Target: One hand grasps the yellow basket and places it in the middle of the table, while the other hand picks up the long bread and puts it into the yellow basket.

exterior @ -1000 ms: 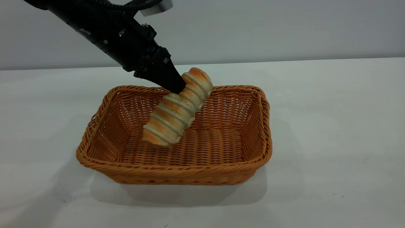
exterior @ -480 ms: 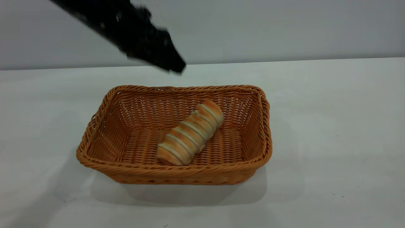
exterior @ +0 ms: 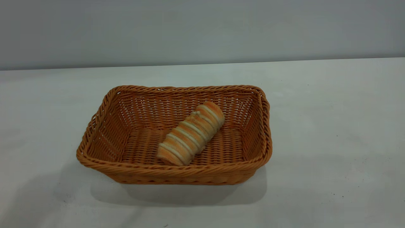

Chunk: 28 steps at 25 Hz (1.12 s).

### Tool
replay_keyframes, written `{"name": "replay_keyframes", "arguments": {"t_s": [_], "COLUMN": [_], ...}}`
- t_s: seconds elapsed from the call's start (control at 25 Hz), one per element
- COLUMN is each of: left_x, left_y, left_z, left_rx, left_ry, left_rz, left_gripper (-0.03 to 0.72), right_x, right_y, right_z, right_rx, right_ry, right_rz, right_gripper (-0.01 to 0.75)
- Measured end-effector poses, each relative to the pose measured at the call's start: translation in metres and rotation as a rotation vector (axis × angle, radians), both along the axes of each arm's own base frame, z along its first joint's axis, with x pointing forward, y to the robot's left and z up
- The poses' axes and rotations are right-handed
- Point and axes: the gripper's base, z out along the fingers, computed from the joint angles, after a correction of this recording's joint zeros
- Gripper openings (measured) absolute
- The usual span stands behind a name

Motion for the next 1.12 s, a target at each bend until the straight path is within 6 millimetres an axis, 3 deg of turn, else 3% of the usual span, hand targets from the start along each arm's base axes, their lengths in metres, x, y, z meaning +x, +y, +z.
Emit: {"name": "replay_keyframes", "arguments": {"t_s": [0.16, 0.24, 0.52, 0.64, 0.88, 1.0, 1.12], "left_x": [-0.044, -0.063, -0.118, -0.150, -0.251, -0.308, -0.359], "left_y": [0.021, 0.033, 0.062, 0.072, 0.100, 0.116, 0.133], "left_z": [0.042, 0.052, 0.063, 0.071, 0.085, 0.074, 0.048], "left_rx": [0.048, 0.088, 0.212, 0.201, 0.051, -0.051, -0.113], "left_ry": [-0.043, -0.021, 0.097, 0.080, -0.072, -0.156, -0.231], "left_rz": [0.083, 0.142, 0.274, 0.285, 0.343, 0.376, 0.419], "left_gripper": [0.400, 0.400, 0.400, 0.400, 0.400, 0.400, 0.400], "right_x": [0.000, 0.000, 0.000, 0.000, 0.000, 0.000, 0.000], "right_y": [0.000, 0.000, 0.000, 0.000, 0.000, 0.000, 0.000], "right_z": [0.000, 0.000, 0.000, 0.000, 0.000, 0.000, 0.000], "right_rx": [0.021, 0.024, 0.029, 0.029, 0.029, 0.029, 0.029], "right_ry": [0.004, 0.005, 0.006, 0.006, 0.006, 0.006, 0.006], "right_rz": [-0.016, -0.018, -0.022, -0.022, -0.022, -0.022, -0.022], "right_gripper": [0.236, 0.238, 0.238, 0.238, 0.238, 0.238, 0.238]}}
